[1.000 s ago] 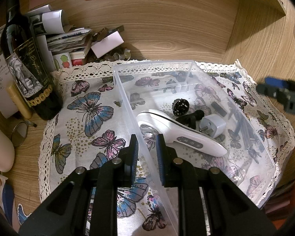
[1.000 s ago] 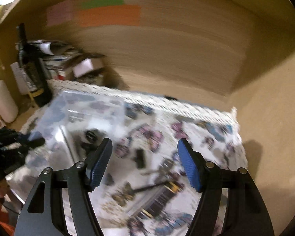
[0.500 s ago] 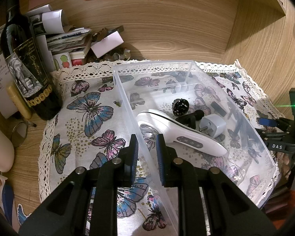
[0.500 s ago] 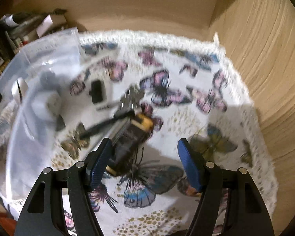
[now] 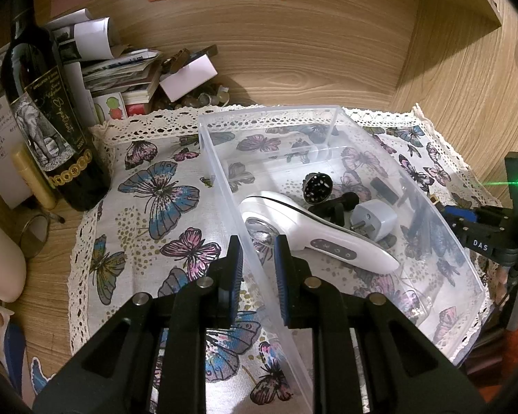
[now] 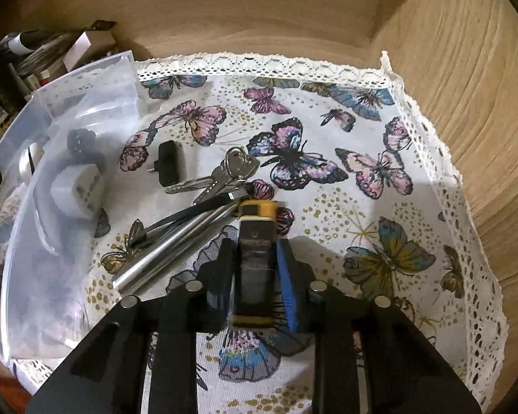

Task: Organize rigid objects
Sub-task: 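Move the right gripper to the black-and-gold bottle and grasp it, then carry the black-and-gold bottle into the box and open the right gripper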

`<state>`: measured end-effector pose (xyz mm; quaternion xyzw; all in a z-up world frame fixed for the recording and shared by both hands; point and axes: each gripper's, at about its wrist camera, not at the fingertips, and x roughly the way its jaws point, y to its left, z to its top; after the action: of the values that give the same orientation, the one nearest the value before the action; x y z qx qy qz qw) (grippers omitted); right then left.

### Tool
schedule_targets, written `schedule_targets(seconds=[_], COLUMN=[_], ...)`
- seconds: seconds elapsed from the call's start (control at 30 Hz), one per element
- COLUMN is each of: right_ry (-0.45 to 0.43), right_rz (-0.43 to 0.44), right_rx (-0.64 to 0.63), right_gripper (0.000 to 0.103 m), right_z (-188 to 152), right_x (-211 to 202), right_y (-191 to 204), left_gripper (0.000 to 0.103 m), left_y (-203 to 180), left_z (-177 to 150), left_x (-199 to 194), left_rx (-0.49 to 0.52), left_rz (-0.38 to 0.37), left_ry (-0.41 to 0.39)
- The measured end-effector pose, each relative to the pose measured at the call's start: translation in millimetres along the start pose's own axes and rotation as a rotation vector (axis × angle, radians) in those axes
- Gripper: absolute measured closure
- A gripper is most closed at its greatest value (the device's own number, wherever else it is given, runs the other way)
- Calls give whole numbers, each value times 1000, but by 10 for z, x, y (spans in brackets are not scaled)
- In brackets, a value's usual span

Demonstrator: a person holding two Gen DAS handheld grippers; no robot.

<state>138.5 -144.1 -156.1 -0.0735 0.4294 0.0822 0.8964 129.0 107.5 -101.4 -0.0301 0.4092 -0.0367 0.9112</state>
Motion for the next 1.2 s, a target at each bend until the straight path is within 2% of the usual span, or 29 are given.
schedule_targets(seconds=[0.17, 0.37, 0.73, 0.93, 1.2], right_ry=[-53, -157, -314, -321, -250], right_rz=[-1, 17, 122, 173, 221], right_rx=[7, -12, -135, -224, -316], right_gripper=[81, 81, 81, 81, 81], right_z=[67, 261, 623, 750, 803], right_x=[-171, -474, -874, -851, -632], right_y=[-10, 67, 572, 914, 1276], left_gripper=[85, 85, 85, 85, 85], left_y=[9, 7, 7, 9, 9], left_z=[-1, -2, -4, -10, -10], left_x=[-2, -2, -3, -5, -5], left_rx=[4, 3, 4, 6, 5], left_rz=[2, 2, 1, 2, 1], left_ry=[0, -1, -1, -2, -2])
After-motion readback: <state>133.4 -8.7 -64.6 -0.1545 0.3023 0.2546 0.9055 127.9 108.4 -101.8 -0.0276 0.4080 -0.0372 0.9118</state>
